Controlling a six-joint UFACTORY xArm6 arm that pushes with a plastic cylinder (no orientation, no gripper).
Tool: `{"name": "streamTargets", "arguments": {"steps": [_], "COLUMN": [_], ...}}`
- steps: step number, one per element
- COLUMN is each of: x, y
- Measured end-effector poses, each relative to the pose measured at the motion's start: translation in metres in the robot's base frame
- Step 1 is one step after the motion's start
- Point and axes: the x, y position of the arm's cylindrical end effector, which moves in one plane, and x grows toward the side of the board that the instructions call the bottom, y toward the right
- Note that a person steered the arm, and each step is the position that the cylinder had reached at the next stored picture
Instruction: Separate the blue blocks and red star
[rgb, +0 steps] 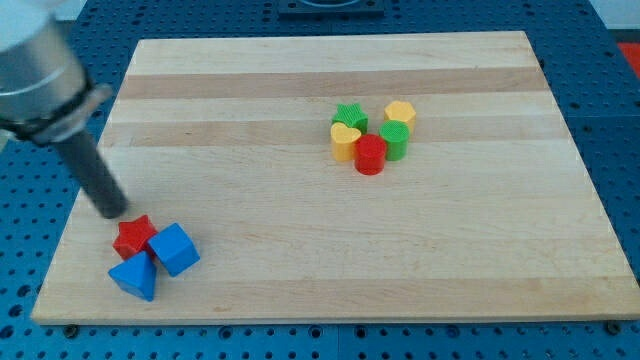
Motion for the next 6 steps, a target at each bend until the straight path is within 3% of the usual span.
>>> {"name": "streamTargets", "arguments": {"steps": [1, 2, 3, 5, 6], "x": [0.002, 0.039, 0.067, 0.056, 0.049], "y": [-0.031, -0.026, 0.025, 0.169, 0.148]}}
